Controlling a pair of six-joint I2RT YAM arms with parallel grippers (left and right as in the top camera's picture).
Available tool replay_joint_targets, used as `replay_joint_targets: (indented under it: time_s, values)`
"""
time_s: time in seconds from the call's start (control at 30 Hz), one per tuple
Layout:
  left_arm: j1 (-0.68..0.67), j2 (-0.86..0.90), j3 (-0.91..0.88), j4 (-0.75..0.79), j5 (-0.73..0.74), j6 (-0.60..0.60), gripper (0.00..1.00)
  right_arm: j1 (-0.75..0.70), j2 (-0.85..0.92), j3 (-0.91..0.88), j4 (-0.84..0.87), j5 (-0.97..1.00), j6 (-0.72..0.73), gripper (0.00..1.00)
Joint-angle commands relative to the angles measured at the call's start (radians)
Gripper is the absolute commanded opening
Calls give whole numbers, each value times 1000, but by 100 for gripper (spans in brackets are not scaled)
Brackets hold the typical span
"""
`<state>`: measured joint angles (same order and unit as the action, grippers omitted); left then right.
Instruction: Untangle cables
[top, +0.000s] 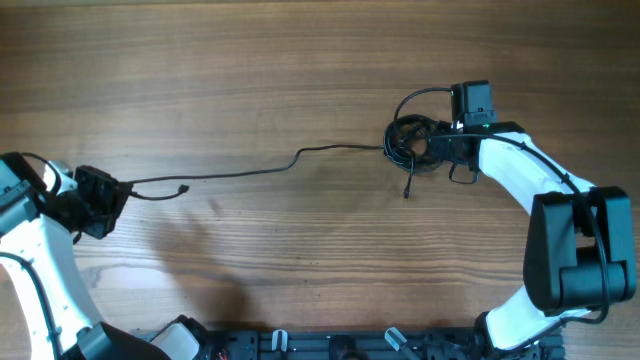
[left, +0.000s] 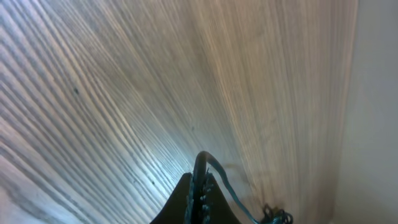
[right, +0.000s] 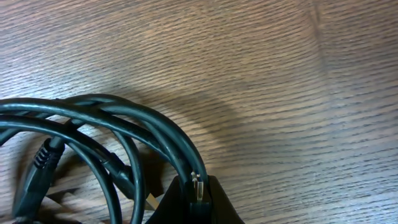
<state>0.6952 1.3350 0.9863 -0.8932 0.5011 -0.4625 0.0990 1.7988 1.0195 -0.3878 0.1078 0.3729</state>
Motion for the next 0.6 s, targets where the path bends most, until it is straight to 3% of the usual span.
replay_joint_targets:
  time_s: [0.0,0.23,0.43,0.47,0.5,0.53,0.57]
  values:
    - [14,-16,-44,32,-43,-18,4,-14,18,-14,10,22,-6,4]
    - [14,-16,-80,76,-149,-100,4,-32,18,-14,6,150,-6,4]
    - [-64,-9,-84,84,-147,-93,4,-55,18,-14,14,-24,-36,4]
    - [-96,-5,-84,90,-148,-91,10,-55,18,-14,18,-69,-36,4]
    - [-131,1,-84,95,-148,-91,25,-55,18,-14,23,-97,-36,4]
    - [-169,9,-84,98,-147,-86,55,-55,18,-14,34,-122,-38,4]
    - [-201,17,-84,103,-147,-63,77,-55,18,-14,41,-136,-44,4]
